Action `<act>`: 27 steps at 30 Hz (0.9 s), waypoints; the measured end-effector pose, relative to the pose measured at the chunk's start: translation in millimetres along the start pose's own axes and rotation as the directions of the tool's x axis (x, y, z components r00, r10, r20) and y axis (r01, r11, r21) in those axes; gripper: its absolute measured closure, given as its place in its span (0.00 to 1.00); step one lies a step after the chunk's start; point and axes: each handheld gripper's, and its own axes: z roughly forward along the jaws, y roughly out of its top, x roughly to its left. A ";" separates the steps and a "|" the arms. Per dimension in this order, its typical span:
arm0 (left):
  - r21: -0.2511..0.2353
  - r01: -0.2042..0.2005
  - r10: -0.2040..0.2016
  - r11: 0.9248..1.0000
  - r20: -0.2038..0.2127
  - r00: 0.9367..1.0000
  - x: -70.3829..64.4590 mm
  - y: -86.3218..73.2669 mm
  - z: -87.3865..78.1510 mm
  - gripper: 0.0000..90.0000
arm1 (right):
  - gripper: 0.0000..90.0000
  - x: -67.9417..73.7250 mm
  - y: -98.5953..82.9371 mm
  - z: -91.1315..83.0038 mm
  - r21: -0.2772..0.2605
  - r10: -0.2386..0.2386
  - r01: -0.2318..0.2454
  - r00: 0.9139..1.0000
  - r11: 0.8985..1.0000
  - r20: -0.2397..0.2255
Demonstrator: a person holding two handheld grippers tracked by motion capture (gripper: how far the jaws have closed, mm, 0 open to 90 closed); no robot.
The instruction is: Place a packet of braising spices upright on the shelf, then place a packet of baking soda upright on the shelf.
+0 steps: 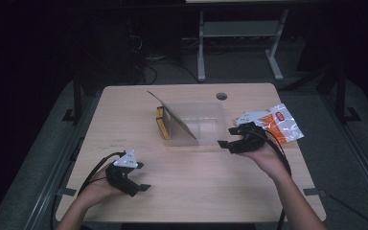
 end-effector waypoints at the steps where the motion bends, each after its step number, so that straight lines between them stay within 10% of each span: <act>1: -0.002 0.000 0.000 1.000 0.000 1.000 0.1 0.0 0.0 0.16 | 0.36 -1.8 -3.3 -0.7 0.006 0.000 0.000 1.000 1.000 0.011; 15: -0.006 0.008 -0.008 1.000 0.006 1.000 -0.7 -0.9 1.1 0.16 | 0.45 -39.6 -36.1 -12.5 0.036 0.063 -0.067 0.992 0.997 0.114; 27: 0.005 0.002 -0.002 1.000 0.008 1.000 -2.9 0.0 2.1 0.16 | 0.99 -74.6 -40.4 -11.7 0.037 0.117 -0.127 0.973 0.991 0.199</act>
